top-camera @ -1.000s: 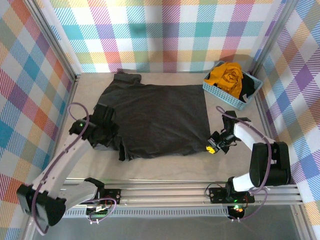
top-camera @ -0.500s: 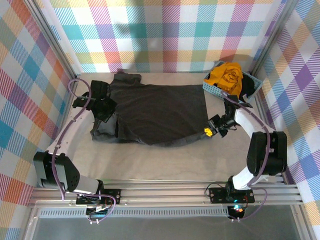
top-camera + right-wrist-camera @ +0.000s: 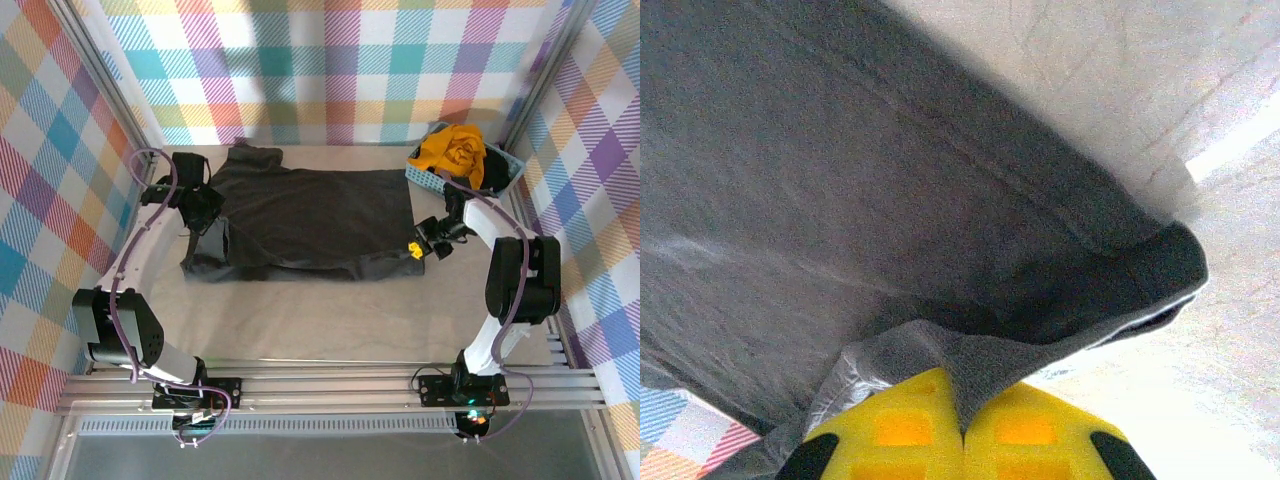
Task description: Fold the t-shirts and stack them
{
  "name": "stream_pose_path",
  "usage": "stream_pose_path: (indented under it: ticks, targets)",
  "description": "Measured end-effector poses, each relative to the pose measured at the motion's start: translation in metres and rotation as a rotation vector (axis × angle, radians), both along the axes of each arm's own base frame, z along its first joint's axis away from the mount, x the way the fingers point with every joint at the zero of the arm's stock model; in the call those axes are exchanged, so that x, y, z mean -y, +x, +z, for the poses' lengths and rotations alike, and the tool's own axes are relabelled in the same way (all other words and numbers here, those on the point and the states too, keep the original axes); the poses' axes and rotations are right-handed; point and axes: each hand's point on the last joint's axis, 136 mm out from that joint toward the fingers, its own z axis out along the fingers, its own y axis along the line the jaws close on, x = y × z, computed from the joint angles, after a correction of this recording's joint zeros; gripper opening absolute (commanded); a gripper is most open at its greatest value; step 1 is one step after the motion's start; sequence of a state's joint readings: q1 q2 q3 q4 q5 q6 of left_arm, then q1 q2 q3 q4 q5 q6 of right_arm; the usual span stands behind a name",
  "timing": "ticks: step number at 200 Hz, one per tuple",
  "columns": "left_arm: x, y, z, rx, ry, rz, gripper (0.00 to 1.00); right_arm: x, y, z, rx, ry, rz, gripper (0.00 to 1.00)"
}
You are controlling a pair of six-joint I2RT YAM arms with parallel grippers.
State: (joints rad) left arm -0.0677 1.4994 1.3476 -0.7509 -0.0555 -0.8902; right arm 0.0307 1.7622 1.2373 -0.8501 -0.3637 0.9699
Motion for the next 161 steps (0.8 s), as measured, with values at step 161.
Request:
stream_pose_path:
  ticks: [161]
  targets:
    - [-0.033, 0.018, -0.018, -0.031, 0.088, 0.066, 0.0, 0.005, 0.048, -0.011, 0.012, -0.031, -0.005, 0.0]
